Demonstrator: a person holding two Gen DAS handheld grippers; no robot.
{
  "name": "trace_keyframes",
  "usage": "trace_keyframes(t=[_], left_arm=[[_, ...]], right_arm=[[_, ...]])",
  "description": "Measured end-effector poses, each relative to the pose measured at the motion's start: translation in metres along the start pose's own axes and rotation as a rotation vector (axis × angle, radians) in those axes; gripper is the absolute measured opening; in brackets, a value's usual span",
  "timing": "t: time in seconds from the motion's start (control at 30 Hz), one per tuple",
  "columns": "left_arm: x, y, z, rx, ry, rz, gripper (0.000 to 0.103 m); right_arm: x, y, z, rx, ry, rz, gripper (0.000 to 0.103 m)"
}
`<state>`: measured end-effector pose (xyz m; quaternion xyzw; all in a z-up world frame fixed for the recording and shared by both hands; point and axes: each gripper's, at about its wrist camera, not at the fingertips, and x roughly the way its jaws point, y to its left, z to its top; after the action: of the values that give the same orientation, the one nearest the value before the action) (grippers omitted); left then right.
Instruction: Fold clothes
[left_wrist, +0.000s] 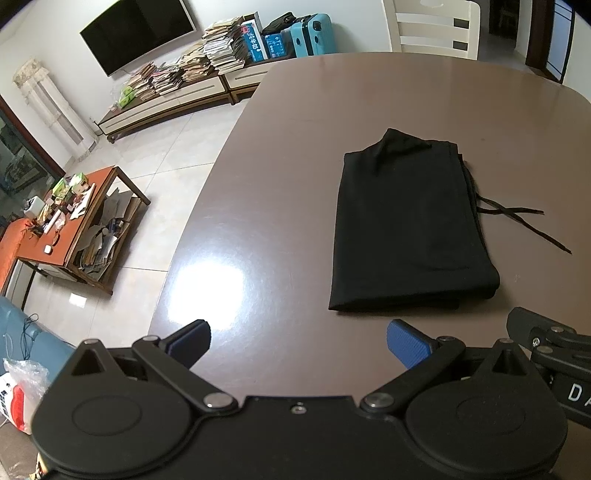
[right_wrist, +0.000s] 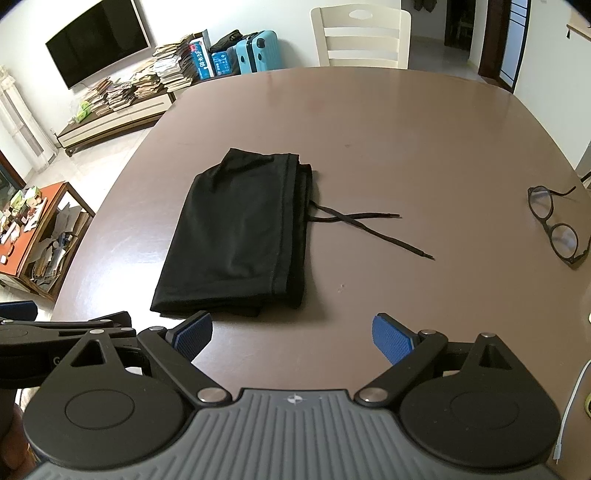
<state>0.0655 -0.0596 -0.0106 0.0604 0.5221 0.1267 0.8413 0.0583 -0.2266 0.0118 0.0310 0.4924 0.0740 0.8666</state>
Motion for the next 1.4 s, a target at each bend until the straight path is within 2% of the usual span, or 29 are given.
trace_keyframes(t=[1.4], left_arm=[[-0.0007,0.0011,-0.0007,-0.005,-0.003,0.018,0.102]], right_arm=[[0.0012,0.0007,-0.0005,-0.01,-0.007,-0.011,0.093]])
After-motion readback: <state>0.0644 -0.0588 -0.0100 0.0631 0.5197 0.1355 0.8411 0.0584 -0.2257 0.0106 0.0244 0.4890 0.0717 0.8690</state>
